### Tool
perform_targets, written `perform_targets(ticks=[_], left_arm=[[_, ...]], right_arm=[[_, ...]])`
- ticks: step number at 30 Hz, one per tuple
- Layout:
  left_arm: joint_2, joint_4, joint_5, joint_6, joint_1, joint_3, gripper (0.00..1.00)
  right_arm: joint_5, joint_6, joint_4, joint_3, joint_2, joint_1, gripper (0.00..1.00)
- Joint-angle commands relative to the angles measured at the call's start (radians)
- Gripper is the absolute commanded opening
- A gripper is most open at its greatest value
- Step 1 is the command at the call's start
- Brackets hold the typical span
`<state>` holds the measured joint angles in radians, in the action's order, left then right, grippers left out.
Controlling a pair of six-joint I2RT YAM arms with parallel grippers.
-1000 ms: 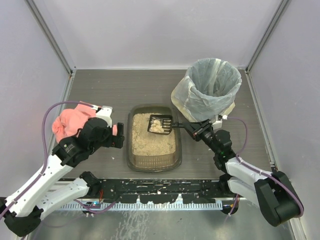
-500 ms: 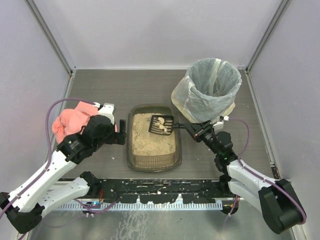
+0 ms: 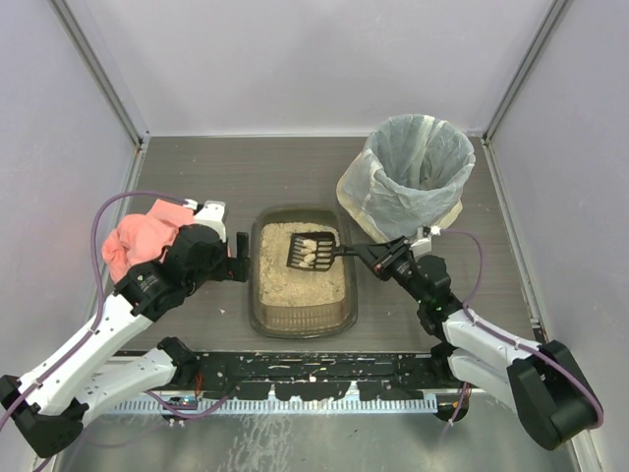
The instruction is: Clean the litter box
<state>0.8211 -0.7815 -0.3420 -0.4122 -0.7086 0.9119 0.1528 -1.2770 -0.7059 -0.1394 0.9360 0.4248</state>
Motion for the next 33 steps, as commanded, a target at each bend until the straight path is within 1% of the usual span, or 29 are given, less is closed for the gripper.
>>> perform_targets(ticks=[1,2,3,5,6,7,9,10,12,13,14,16,17,20,21,23,27,30,33], left_arm=[[-0.001,0.064,-0.025,-0.012,0.0,0.009,0.98],[0.004,0.057,-0.022,-0.012,0.002,0.017,0.98],[0.008,0.047,-0.02,-0.013,0.001,0.023,0.98],[0.004,0.054,-0.026,-0.018,0.003,0.013,0.98],[0.0,0.066,-0.029,-0.02,0.002,0.002,0.98],[-0.001,0.077,-0.028,-0.022,0.004,-0.004,0.98],[0.008,0.071,-0.019,-0.023,0.003,0.003,0.98],[0.009,0.059,-0.018,-0.023,0.004,0.01,0.98],[0.007,0.06,-0.029,-0.025,0.005,0.002,0.98],[0.004,0.071,-0.034,-0.025,0.006,-0.008,0.98],[0.004,0.08,-0.035,-0.025,0.006,-0.013,0.98],[0.011,0.076,-0.029,-0.025,0.007,-0.003,0.98],[0.015,0.066,-0.025,-0.026,0.008,0.004,0.98],[0.009,0.076,-0.038,-0.032,0.009,-0.007,0.98],[0.007,0.085,-0.04,-0.033,0.009,-0.013,0.98],[0.011,0.085,-0.036,-0.034,0.01,-0.011,0.98],[0.01,0.08,-0.04,-0.036,0.009,-0.007,0.98],[0.014,0.081,-0.04,-0.036,0.01,-0.004,0.98],[0.014,0.077,-0.041,-0.036,0.01,0.0,0.98]], right_arm=[[-0.01,-0.008,-0.071,-0.026,-0.001,0.002,0.01],[-0.033,-0.037,-0.072,0.006,-0.03,-0.018,0.01],[-0.044,-0.038,-0.079,0.015,-0.041,-0.011,0.01],[0.014,0.035,-0.041,-0.062,-0.006,0.039,0.01],[0.033,0.046,-0.046,-0.07,0.011,0.044,0.01],[0.018,0.025,-0.055,-0.044,0.001,0.025,0.01],[-0.033,-0.044,-0.039,0.019,-0.068,-0.039,0.01],[-0.041,-0.043,-0.024,0.015,-0.095,-0.038,0.01],[0.01,0.028,0.023,-0.061,-0.062,0.014,0.01],[0.035,0.049,0.019,-0.079,-0.043,0.027,0.01],[0.041,0.039,0.003,-0.067,-0.044,0.019,0.01],[0.002,-0.015,0.018,-0.015,-0.099,-0.041,0.01],[-0.019,-0.027,0.011,-0.003,-0.116,-0.045,0.01],[0.052,0.048,0.016,-0.086,-0.045,0.023,0.01],[0.066,0.04,0.002,-0.085,-0.037,0.019,0.01],[0.02,0.008,0.003,-0.054,-0.069,0.002,0.01],[0.08,0.029,0.01,-0.105,-0.051,0.011,0.01],[0.065,0.063,0.099,-0.145,-0.082,0.01,0.01],[0.083,0.063,0.12,-0.159,-0.105,-0.002,0.01]])
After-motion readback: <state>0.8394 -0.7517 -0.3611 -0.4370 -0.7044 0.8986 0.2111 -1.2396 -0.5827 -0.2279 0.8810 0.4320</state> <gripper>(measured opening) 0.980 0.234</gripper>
